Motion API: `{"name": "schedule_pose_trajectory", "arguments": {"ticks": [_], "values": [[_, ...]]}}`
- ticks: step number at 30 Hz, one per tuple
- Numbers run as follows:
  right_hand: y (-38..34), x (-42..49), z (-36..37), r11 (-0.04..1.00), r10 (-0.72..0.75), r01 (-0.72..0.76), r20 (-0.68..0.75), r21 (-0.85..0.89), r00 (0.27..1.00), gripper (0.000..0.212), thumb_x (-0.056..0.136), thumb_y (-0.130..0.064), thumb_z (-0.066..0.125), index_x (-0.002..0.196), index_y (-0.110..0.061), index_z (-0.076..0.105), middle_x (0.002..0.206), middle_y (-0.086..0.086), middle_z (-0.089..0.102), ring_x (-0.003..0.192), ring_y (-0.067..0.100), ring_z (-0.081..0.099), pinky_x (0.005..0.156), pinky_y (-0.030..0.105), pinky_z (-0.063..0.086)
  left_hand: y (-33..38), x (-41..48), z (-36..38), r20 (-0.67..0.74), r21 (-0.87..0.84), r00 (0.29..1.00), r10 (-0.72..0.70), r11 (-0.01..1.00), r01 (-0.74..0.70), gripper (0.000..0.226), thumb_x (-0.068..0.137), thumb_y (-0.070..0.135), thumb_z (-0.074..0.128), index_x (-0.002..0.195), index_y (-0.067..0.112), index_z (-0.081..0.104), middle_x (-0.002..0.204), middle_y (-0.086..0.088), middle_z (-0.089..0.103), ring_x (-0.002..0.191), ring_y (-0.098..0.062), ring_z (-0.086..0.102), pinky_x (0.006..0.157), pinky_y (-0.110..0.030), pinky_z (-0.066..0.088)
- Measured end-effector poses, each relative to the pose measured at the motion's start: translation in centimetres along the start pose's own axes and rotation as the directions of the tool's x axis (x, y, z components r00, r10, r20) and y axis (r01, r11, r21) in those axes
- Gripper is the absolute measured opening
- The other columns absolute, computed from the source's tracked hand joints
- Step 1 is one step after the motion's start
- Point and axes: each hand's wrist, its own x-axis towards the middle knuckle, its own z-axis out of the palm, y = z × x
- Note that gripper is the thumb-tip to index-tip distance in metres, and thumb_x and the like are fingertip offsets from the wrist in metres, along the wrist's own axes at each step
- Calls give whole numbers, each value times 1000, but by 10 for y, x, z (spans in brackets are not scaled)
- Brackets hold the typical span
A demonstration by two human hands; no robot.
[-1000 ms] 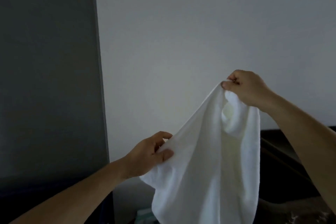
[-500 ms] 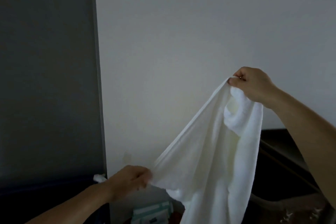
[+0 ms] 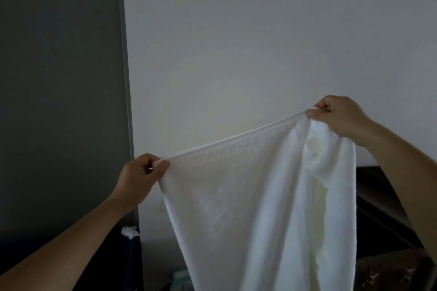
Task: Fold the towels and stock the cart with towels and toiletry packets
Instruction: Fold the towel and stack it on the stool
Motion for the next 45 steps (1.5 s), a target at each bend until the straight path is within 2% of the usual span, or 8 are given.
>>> {"name": "schedule_pose_trajectory", "arguments": {"ticks": [8,14,18,23,26,31,40,45], "values": [[8,-11,-5,997,48,-51,36,59,998,20,93,-31,68,91,-12,64,85,4,62,69,18,56,59,28,42,7,3,-4,73,-345,984,-160,922,175,36,79,28,74,112,23,60,79,6,73,79,-8,71,66,-15,56],[12,-20,-6,991,82,-93,115,99,990,23,92,-30,70,97,-7,67,95,10,67,84,28,63,72,36,49,6,18,-17,182,-454,918,-351,799,395,26,69,24,79,91,10,79,100,-16,75,83,-26,75,64,-30,60],[27,-21,-13,959,206,-238,195,154,959,17,94,-32,66,95,-15,68,102,10,68,94,32,65,78,40,52,35,41,-17,262,-546,859,-440,666,508,42,71,22,78,108,3,73,102,-13,75,83,-24,74,63,-32,60],[31,-28,6,907,293,-275,-6,320,956,11,95,-24,65,89,-16,66,104,13,70,73,14,58,60,25,45,93,43,27,362,-526,797,-484,599,603,26,79,11,74,102,-3,71,91,-14,72,71,-22,69,61,-30,59],[11,-40,31,912,239,-175,-135,371,962,6,91,-23,70,93,-18,67,92,4,70,69,8,58,59,19,43,124,29,73,324,-524,811,-488,621,583,8,85,0,69,90,-5,69,72,-13,70,52,-21,66,46,-27,54],[-34,-74,64,969,-7,51,-183,241,983,10,91,-28,71,91,-26,61,70,-18,56,65,-7,50,58,-2,35,152,8,130,285,-452,842,-458,710,540,6,86,0,68,90,-2,72,83,-17,72,58,-27,67,48,-28,52],[-68,-101,87,983,-180,177,52,44,982,20,102,-30,48,113,-16,55,95,1,67,88,23,61,76,36,53,158,-16,136,255,-388,918,-304,837,385,20,91,0,56,83,-9,71,83,-25,72,76,-34,73,63,-40,63],[-83,-106,89,953,-251,271,147,-137,957,11,100,-18,43,106,-12,50,86,5,63,79,29,58,66,36,47,155,-28,136,307,-318,922,-236,887,333,24,89,5,49,81,-7,68,71,-16,64,66,-24,61,64,-29,54]]}}
